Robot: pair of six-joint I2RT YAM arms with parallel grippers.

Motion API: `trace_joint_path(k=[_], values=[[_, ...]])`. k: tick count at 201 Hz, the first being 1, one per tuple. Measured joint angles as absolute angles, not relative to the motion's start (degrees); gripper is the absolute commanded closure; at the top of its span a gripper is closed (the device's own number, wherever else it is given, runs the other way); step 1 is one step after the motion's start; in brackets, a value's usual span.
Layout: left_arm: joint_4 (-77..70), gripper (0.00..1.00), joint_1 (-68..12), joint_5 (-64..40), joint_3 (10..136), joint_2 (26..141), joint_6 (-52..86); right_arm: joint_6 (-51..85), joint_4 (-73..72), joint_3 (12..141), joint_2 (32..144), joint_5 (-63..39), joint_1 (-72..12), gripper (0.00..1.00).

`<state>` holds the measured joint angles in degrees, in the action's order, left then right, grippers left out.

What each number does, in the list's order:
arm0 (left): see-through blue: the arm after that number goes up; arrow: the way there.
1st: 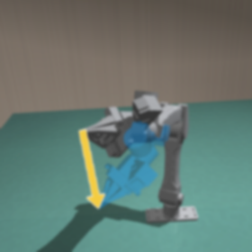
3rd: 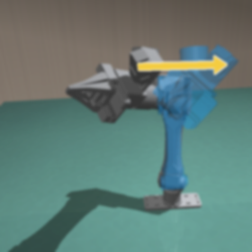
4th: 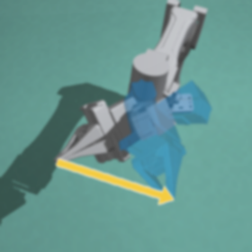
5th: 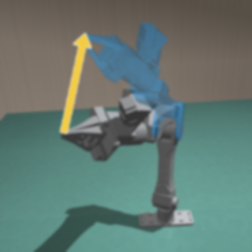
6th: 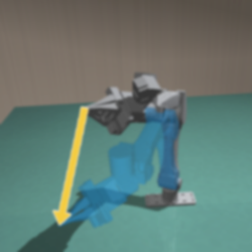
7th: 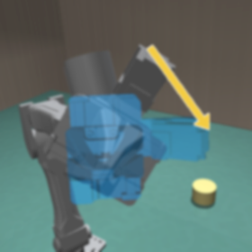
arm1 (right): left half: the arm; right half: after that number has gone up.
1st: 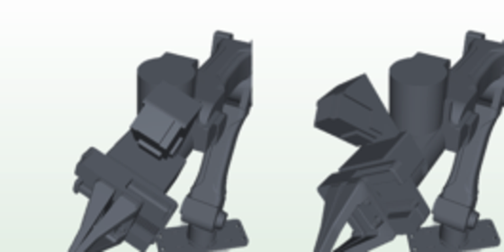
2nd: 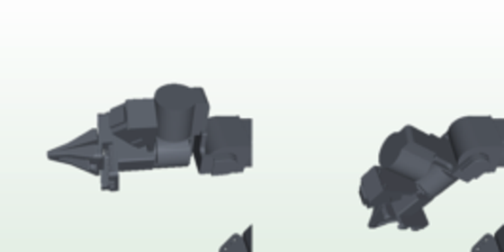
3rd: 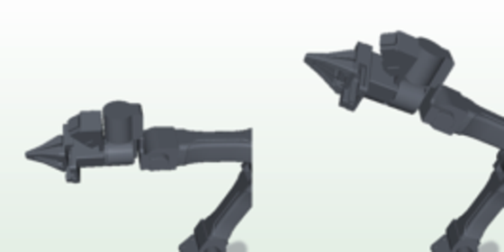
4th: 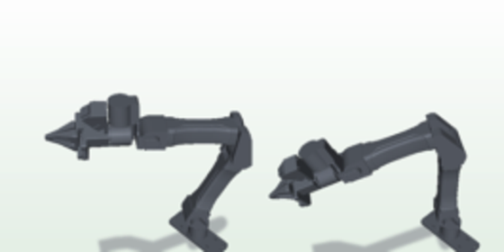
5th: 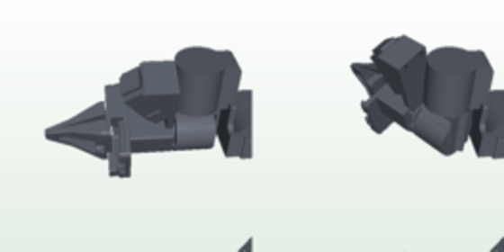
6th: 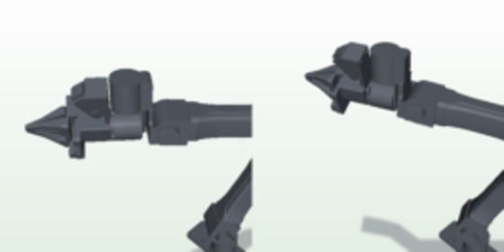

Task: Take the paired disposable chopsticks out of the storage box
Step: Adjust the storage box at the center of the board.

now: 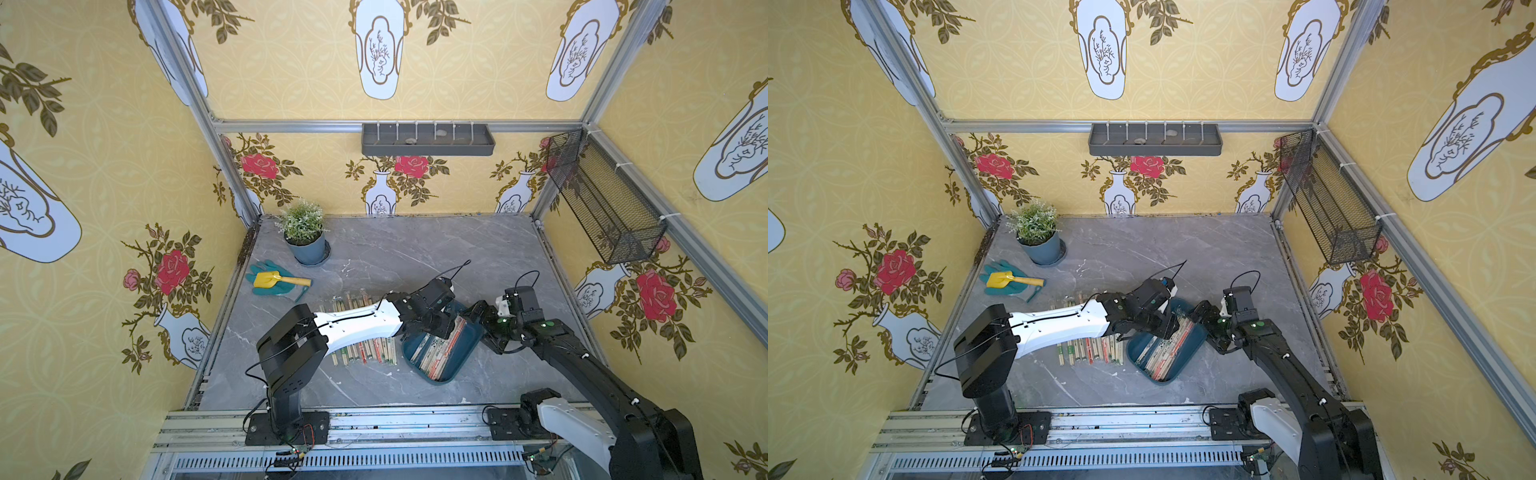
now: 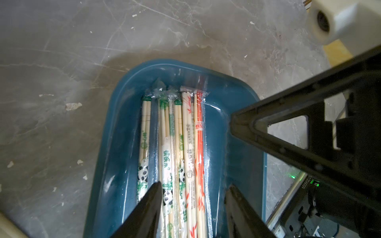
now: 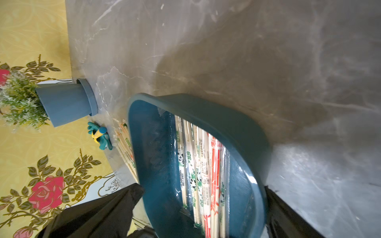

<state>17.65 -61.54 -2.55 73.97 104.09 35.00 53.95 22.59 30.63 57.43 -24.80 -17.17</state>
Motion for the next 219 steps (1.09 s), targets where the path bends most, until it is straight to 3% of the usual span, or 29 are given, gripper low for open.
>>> trace_joint_path(k=[92, 173, 219], values=[[17.4, 0.46, -61.5, -1.7, 75.0, 104.4, 35.0, 52.3, 30.2, 31.6, 47.6, -21.9, -15.3, 0.03], [20.4, 0.74, -61.5, -0.2, 81.7, 110.6, 35.8, 51.8, 35.6, 30.5, 43.4, -21.6, -14.9, 0.02], [23.9, 0.75, -60.7, 1.1, 82.8, 112.7, 37.5, 51.7, 35.8, 29.8, 43.7, -21.7, -14.9, 0.03]])
